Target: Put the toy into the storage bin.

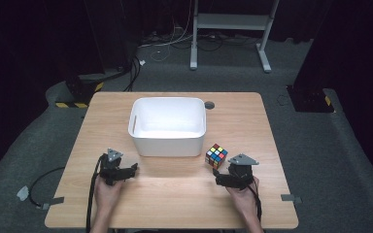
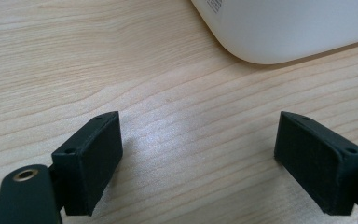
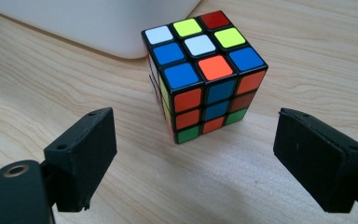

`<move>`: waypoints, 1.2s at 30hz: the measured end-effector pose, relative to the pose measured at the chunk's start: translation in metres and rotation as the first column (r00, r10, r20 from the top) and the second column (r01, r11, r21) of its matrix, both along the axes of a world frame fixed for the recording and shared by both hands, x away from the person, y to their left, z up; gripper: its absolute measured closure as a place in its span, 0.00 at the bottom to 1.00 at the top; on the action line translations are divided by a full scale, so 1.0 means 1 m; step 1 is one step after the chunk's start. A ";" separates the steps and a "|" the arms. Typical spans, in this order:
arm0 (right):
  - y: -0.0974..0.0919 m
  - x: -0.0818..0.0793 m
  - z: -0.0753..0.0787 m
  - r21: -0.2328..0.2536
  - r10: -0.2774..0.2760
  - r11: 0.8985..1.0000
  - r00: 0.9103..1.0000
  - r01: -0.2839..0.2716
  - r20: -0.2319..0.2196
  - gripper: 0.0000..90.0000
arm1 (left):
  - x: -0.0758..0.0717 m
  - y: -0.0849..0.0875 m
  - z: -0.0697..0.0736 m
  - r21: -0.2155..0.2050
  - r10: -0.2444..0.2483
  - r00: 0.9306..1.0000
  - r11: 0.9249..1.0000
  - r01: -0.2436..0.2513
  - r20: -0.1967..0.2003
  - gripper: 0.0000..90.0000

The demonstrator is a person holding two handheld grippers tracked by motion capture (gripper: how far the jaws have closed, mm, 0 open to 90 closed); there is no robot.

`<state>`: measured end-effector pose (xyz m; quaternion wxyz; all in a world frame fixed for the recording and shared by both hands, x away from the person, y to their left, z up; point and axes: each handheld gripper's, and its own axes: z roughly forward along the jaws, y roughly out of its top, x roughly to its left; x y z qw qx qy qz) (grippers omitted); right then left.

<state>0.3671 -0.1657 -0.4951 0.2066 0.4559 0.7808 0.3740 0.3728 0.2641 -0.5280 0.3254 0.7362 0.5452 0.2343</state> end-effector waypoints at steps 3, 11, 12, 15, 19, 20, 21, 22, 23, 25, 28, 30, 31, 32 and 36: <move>0.000 0.001 0.001 0.001 -0.001 1.000 1.000 0.001 0.003 0.14 | 0.000 0.000 0.000 0.000 0.000 1.000 1.000 0.000 0.000 0.17; 0.003 0.007 0.002 -0.002 0.003 1.000 1.000 -0.003 0.003 0.14 | 0.000 0.000 0.000 0.000 0.000 1.000 1.000 0.000 0.000 0.17; 0.003 0.008 0.002 0.000 0.002 1.000 1.000 -0.002 0.000 0.14 | 0.000 0.000 0.000 -0.001 0.000 1.000 1.000 0.000 0.000 0.17; 0.004 0.010 0.003 -0.004 -0.002 1.000 1.000 0.002 -0.001 0.14 | 0.000 0.000 0.000 0.000 0.000 1.000 1.000 0.000 0.000 0.17; 0.003 0.013 0.001 -0.005 -0.009 1.000 1.000 0.009 -0.008 0.14 | 0.000 0.000 0.000 0.000 0.000 1.000 1.000 0.000 0.000 0.17; 0.003 0.013 0.001 -0.005 -0.009 1.000 1.000 0.009 -0.008 0.14 | 0.000 0.000 0.000 0.000 0.000 1.000 1.000 0.000 0.000 0.17; 0.003 0.013 0.001 -0.004 -0.008 1.000 1.000 0.008 -0.010 0.14 | 0.000 0.000 0.000 0.000 0.000 1.000 1.000 0.000 0.000 0.17; 0.003 0.014 0.001 0.001 -0.006 1.000 1.000 0.006 -0.009 0.14 | 0.000 0.000 0.000 0.000 0.000 1.000 1.000 0.000 0.000 0.17; 0.003 0.013 0.001 0.004 -0.009 1.000 1.000 0.009 -0.006 0.14 | 0.000 0.000 0.000 0.000 0.000 1.000 1.000 0.000 0.000 0.17; 0.004 0.014 0.001 0.008 -0.009 1.000 1.000 0.009 -0.008 0.14 | 0.000 0.000 0.000 0.000 0.000 1.000 1.000 0.000 0.000 0.17; 0.004 0.015 0.001 0.008 -0.008 1.000 1.000 0.008 -0.010 0.14 | 0.000 0.000 0.000 0.000 0.000 1.000 1.000 0.000 0.000 0.17; 0.004 0.016 0.001 0.005 -0.005 1.000 1.000 0.005 -0.012 0.14 | 0.000 0.000 0.000 0.000 0.000 1.000 1.000 0.000 0.000 0.17; 0.005 0.016 0.003 0.006 -0.003 1.000 1.000 0.003 -0.008 0.14 | 0.000 0.000 0.000 0.000 0.000 1.000 1.000 0.000 0.000 0.17; 0.005 0.016 0.003 0.006 -0.003 1.000 1.000 0.003 -0.008 0.14 | 0.000 0.000 0.000 0.000 0.000 1.000 1.000 0.000 0.000 0.17; 0.009 0.019 0.005 -0.004 0.008 1.000 1.000 -0.008 -0.005 0.14 | 0.000 0.000 0.000 0.000 0.000 1.000 1.000 0.000 0.000 0.17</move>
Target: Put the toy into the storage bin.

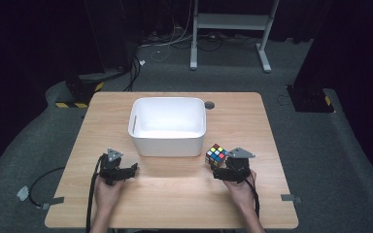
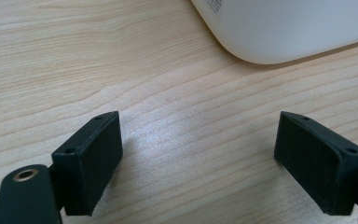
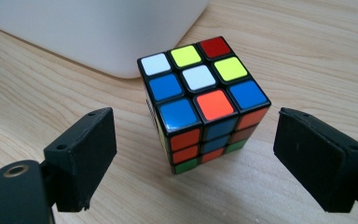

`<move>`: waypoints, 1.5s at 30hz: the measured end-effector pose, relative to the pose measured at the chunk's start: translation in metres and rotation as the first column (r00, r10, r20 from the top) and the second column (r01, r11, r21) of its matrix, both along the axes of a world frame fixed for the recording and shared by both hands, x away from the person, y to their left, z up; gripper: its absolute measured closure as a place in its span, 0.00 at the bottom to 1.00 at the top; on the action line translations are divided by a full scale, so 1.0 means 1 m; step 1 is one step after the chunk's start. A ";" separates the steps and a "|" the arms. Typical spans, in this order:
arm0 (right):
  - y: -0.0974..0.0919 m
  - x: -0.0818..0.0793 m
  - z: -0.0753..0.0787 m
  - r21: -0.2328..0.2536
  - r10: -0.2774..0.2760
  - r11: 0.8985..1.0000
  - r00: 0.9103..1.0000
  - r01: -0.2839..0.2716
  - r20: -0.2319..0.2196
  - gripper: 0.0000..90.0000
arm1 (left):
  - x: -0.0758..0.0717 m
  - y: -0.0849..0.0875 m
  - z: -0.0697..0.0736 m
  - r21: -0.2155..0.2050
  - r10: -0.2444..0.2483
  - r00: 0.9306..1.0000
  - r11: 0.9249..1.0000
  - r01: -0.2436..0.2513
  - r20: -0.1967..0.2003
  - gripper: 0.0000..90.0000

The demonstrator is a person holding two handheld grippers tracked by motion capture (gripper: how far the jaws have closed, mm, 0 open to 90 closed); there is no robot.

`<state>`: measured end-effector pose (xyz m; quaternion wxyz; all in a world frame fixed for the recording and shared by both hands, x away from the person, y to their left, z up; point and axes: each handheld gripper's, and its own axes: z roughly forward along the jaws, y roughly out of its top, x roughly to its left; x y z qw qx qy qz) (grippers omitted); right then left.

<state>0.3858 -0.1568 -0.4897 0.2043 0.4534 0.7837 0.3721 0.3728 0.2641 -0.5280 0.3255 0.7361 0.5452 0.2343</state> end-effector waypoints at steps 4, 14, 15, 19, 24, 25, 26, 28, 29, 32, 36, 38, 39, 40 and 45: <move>0.003 0.004 0.000 -0.001 0.005 1.000 1.000 -0.005 0.000 0.14 | 0.000 0.000 0.000 0.000 0.000 1.000 1.000 0.000 0.000 0.17; 0.007 0.013 0.003 -0.007 0.004 1.000 1.000 -0.004 0.019 0.14 | 0.000 0.000 0.000 0.000 0.000 1.000 1.000 0.000 0.000 0.17; 0.007 0.014 0.002 -0.005 0.004 1.000 1.000 -0.004 0.019 0.14 | 0.000 0.000 0.000 0.000 0.000 1.000 1.000 0.000 0.000 0.17; 0.010 0.018 0.000 -0.010 0.008 1.000 1.000 -0.008 0.020 0.14 | 0.000 0.000 0.000 0.000 0.000 1.000 1.000 0.000 0.000 0.17; 0.011 0.023 -0.002 -0.003 0.010 1.000 1.000 -0.009 0.020 0.14 | 0.000 0.000 0.000 0.000 0.000 1.000 1.000 0.000 0.000 0.17; 0.011 0.024 -0.002 -0.003 0.009 1.000 1.000 -0.009 0.018 0.14 | 0.000 0.000 0.000 0.000 0.000 1.000 1.000 0.000 0.000 0.17; 0.012 0.025 -0.002 -0.002 0.010 1.000 1.000 -0.010 0.017 0.14 | 0.000 0.000 0.000 0.000 0.000 1.000 1.000 0.000 0.000 0.17; 0.012 0.027 -0.003 0.000 0.009 1.000 1.000 -0.009 0.014 0.14 | 0.000 0.000 0.000 0.000 0.000 1.000 1.000 0.000 0.000 0.17; 0.013 0.029 -0.004 0.002 0.007 1.000 1.000 -0.007 0.012 0.14 | 0.000 0.000 0.000 0.000 0.000 1.000 1.000 0.000 0.000 0.17; 0.013 0.032 -0.006 0.011 0.008 1.000 1.000 -0.008 0.009 0.14 | 0.000 0.000 0.000 0.000 0.000 1.000 1.000 0.000 0.000 0.17; 0.016 0.036 -0.010 0.012 0.011 1.000 1.000 -0.011 -0.004 0.14 | 0.000 0.000 0.000 0.000 0.000 1.000 1.000 0.000 0.000 0.17; 0.016 0.036 -0.011 0.012 0.013 1.000 1.000 -0.013 -0.005 0.14 | 0.000 0.000 0.000 0.000 0.000 1.000 1.000 0.000 0.000 0.17; 0.016 0.038 -0.012 0.012 0.014 1.000 1.000 -0.014 -0.008 0.14 | 0.000 0.000 0.000 0.000 0.000 1.000 1.000 0.000 0.000 0.17; 0.016 0.038 -0.012 0.012 0.014 1.000 1.000 -0.014 -0.008 0.14 | 0.000 0.000 0.000 0.000 0.000 1.000 1.000 0.000 0.000 0.17; 0.016 0.042 -0.017 0.020 0.022 1.000 0.999 -0.021 -0.035 0.15 | 0.000 0.000 0.000 0.000 0.000 1.000 1.000 0.000 0.000 0.17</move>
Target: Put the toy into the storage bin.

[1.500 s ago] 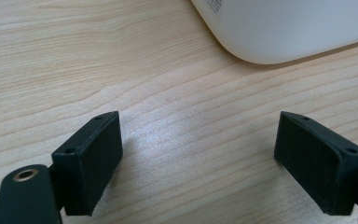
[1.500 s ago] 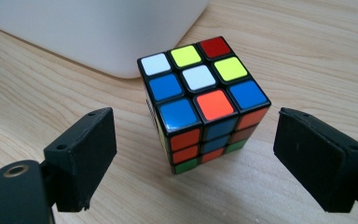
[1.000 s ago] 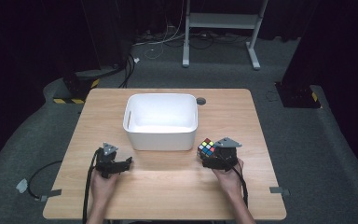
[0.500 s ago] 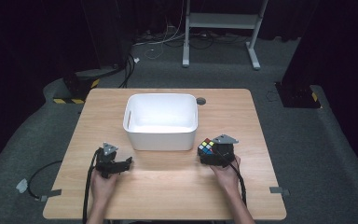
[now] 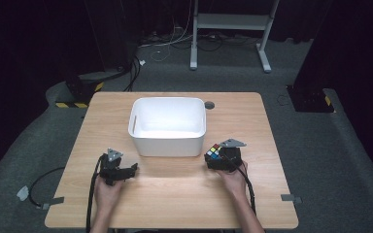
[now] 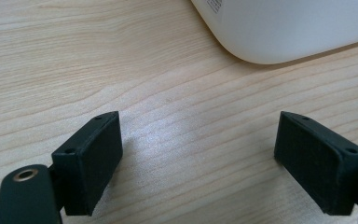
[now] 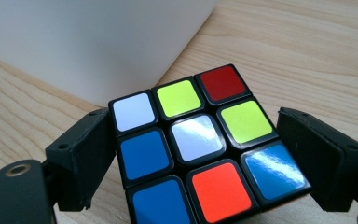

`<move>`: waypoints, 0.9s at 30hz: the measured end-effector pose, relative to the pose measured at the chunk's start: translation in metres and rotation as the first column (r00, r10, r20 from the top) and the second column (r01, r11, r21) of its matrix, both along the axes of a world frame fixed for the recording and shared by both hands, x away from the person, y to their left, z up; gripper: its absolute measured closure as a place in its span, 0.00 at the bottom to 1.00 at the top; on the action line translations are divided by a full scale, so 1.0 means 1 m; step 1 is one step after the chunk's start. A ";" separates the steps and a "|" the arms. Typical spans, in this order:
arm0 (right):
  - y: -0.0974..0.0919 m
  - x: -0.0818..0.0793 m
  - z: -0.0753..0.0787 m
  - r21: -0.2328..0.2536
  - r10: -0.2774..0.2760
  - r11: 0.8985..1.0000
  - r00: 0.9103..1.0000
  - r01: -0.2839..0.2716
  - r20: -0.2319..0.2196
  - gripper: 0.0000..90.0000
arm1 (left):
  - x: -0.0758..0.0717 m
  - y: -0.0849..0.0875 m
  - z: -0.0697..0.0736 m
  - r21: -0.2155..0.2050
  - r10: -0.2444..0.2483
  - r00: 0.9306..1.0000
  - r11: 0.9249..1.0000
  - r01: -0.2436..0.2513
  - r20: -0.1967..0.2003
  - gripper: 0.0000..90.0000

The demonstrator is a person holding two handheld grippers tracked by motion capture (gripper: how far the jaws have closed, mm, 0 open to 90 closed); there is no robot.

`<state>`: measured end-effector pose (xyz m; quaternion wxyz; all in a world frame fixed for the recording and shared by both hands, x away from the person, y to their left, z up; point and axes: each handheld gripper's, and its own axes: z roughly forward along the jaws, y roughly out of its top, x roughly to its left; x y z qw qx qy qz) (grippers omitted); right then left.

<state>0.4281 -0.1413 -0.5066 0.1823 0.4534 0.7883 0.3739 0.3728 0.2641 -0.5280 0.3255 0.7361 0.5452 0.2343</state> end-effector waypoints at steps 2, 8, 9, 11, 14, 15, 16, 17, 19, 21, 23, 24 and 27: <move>0.000 0.001 -0.001 0.002 0.004 1.000 1.000 -0.004 -0.004 0.15 | 0.000 0.000 0.000 0.000 0.000 1.000 1.000 0.000 0.000 0.17; 0.001 0.004 -0.005 0.001 0.008 1.000 1.000 -0.008 -0.013 0.18 | 0.000 0.000 0.000 0.000 0.000 1.000 1.000 0.000 0.000 0.17; 0.001 0.004 -0.006 0.006 0.011 1.000 1.000 -0.011 -0.014 0.19 | 0.000 0.000 0.000 0.000 0.000 1.000 1.000 0.000 0.000 0.17; 0.000 0.006 -0.008 0.015 0.014 1.000 1.000 -0.014 -0.026 0.20 | 0.000 0.000 0.000 0.001 0.000 1.000 1.000 0.000 0.000 0.17; 0.000 0.007 -0.010 0.022 0.023 1.000 0.999 -0.022 -0.033 0.22 | 0.000 0.000 0.000 0.001 0.000 1.000 1.000 0.000 0.000 0.17; 0.000 0.007 -0.010 0.024 0.027 0.999 0.999 -0.026 -0.034 0.23 | 0.000 0.000 0.000 0.000 0.000 1.000 1.000 0.000 0.000 0.17; 0.000 0.008 -0.010 0.023 0.028 0.999 0.999 -0.027 -0.033 0.24 | 0.000 0.000 0.000 0.000 0.000 1.000 1.000 0.000 0.000 0.17; 0.000 0.008 -0.011 0.023 0.028 0.999 0.999 -0.027 -0.035 0.24 | 0.000 0.000 0.000 0.001 0.000 1.000 1.000 0.000 0.000 0.17; 0.001 0.008 -0.011 0.020 0.030 0.999 0.999 -0.029 -0.031 0.25 | 0.000 0.000 0.000 0.001 0.000 1.000 1.000 0.000 0.000 0.17; 0.001 0.008 -0.011 0.018 0.031 0.999 0.999 -0.030 -0.028 0.26 | 0.000 0.000 0.000 0.001 0.000 1.000 1.000 0.000 0.000 0.17; 0.001 0.007 -0.011 0.017 0.030 0.999 0.999 -0.030 -0.024 0.28 | 0.000 0.000 0.000 0.001 0.000 1.000 1.000 0.000 0.000 0.17; 0.001 0.007 -0.011 0.017 0.030 0.999 0.999 -0.030 -0.024 0.28 | 0.000 0.000 0.000 0.001 0.000 1.000 1.000 0.000 0.000 0.17; 0.001 0.007 -0.011 0.017 0.030 0.999 0.999 -0.030 -0.023 0.29 | 0.000 0.000 0.000 0.000 0.000 1.000 1.000 0.000 0.000 0.17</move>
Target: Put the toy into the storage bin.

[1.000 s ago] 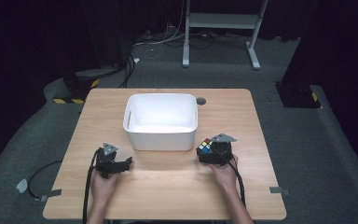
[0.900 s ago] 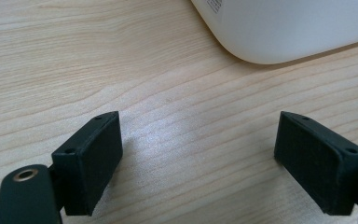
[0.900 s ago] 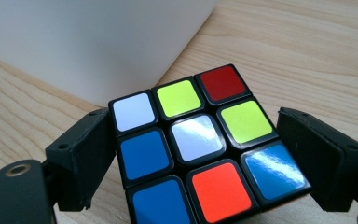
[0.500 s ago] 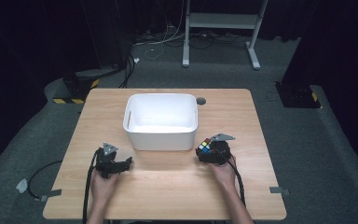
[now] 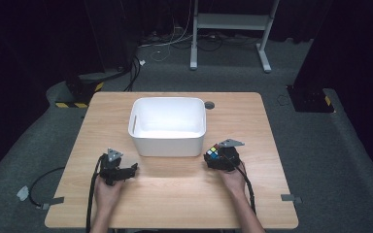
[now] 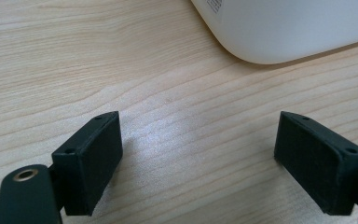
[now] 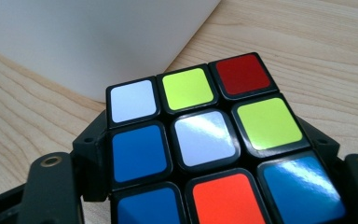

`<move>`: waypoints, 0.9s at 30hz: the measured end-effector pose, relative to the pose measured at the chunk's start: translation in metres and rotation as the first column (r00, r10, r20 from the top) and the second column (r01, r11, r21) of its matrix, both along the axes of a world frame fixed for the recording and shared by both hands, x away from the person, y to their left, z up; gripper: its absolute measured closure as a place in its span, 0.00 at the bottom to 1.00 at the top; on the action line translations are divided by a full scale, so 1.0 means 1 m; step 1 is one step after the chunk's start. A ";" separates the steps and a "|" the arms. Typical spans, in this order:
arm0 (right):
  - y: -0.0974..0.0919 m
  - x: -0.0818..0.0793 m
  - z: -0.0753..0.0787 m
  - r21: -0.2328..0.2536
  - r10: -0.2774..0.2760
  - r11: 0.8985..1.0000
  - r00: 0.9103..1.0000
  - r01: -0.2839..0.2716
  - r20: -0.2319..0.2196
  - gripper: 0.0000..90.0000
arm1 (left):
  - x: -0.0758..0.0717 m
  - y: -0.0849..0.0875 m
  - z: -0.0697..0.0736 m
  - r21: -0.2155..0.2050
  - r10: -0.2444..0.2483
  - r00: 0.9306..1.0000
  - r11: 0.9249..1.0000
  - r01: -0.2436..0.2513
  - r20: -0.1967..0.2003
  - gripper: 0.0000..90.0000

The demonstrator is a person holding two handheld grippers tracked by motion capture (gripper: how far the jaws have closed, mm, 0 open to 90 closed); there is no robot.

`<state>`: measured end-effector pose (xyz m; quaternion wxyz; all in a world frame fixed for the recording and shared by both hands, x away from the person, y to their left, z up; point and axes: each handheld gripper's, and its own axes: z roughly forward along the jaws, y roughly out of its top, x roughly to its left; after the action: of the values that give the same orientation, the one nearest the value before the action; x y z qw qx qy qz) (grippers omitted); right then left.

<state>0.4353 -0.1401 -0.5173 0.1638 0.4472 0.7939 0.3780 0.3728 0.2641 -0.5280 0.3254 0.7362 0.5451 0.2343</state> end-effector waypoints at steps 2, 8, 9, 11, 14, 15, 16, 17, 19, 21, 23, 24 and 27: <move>0.000 0.000 0.000 -0.004 0.000 1.000 1.000 0.000 0.001 0.29 | 0.000 0.000 0.000 0.000 0.000 1.000 1.000 0.000 0.000 0.17; 0.001 -0.002 0.002 -0.019 0.007 1.000 1.000 -0.006 0.008 0.31 | 0.000 0.000 0.000 0.000 0.000 1.000 1.000 0.000 0.000 0.17; 0.001 -0.002 0.002 -0.018 0.006 1.000 1.000 -0.006 0.006 0.31 | 0.000 0.000 0.000 0.000 0.000 1.000 1.000 0.000 0.000 0.17; 0.000 -0.002 0.002 -0.019 0.006 1.000 1.000 -0.006 0.008 0.31 | 0.000 0.000 0.000 0.000 0.000 1.000 1.000 0.000 0.000 0.17; 0.000 -0.002 0.002 -0.019 -0.001 1.000 1.000 0.001 0.004 0.31 | 0.000 0.000 0.000 0.000 0.000 1.000 1.000 0.000 0.000 0.17; 0.000 -0.002 0.002 -0.020 -0.002 1.000 1.000 0.002 0.007 0.32 | 0.000 0.000 0.000 0.000 0.000 1.000 1.000 0.000 0.000 0.17; -0.001 -0.002 0.002 -0.021 -0.003 1.000 1.000 0.003 0.007 0.32 | 0.000 0.000 0.000 0.000 0.000 1.000 1.000 0.000 0.000 0.17; -0.001 -0.002 0.002 -0.021 -0.003 1.000 1.000 0.003 0.007 0.32 | 0.000 0.000 0.000 0.000 0.000 1.000 1.000 0.000 0.000 0.17; -0.001 -0.002 0.002 -0.019 -0.003 1.000 1.000 0.003 0.009 0.32 | 0.000 0.000 0.000 0.000 0.000 1.000 1.000 0.000 0.000 0.17; -0.001 -0.003 0.003 -0.020 0.004 1.000 1.000 -0.004 0.009 0.33 | 0.000 0.000 0.000 0.000 0.000 1.000 1.000 0.000 0.000 0.17; -0.002 -0.004 0.003 -0.020 0.006 1.000 1.000 -0.006 0.007 0.34 | 0.000 0.000 0.000 0.000 0.000 1.000 1.000 0.000 0.000 0.17; -0.002 -0.004 0.003 -0.020 0.006 1.000 1.000 -0.006 0.007 0.34 | 0.000 0.000 0.000 0.000 0.000 1.000 1.000 0.000 0.000 0.17; -0.004 -0.006 0.005 -0.017 0.011 1.000 1.000 -0.011 0.009 0.35 | 0.000 0.000 0.000 0.000 0.000 1.000 1.000 0.000 0.000 0.17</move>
<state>0.4296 -0.1445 -0.5127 0.1691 0.4398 0.7987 0.3742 0.3728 0.2641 -0.5280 0.3255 0.7361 0.5453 0.2343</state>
